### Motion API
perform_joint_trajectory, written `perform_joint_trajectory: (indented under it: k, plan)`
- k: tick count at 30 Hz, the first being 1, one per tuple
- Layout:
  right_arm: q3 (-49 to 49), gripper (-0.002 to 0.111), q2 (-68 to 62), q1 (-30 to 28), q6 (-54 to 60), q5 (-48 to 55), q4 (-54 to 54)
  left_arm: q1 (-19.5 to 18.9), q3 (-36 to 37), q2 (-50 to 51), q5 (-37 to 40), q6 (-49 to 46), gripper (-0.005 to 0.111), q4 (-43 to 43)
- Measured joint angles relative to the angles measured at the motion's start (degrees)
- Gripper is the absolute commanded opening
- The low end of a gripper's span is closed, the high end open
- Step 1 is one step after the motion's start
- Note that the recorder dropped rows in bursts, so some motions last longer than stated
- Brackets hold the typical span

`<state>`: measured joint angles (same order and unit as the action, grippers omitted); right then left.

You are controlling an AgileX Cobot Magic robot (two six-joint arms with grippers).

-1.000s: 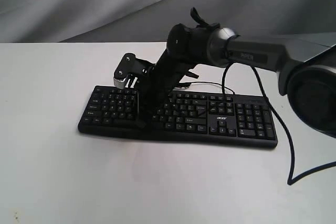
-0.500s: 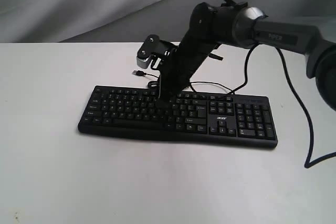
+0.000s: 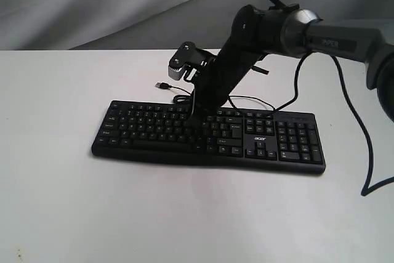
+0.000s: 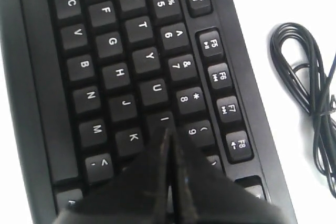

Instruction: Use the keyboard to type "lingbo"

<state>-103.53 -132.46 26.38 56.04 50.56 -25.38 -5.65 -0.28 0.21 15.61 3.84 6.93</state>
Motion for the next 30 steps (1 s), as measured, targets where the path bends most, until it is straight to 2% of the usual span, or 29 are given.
perform_joint_trajectory:
  k: [30]
  plan:
    - [0.4,0.000,-1.1,0.0,1.0,-0.2,-0.5,0.0,0.0,0.0,0.0,0.0,0.001,0.0]
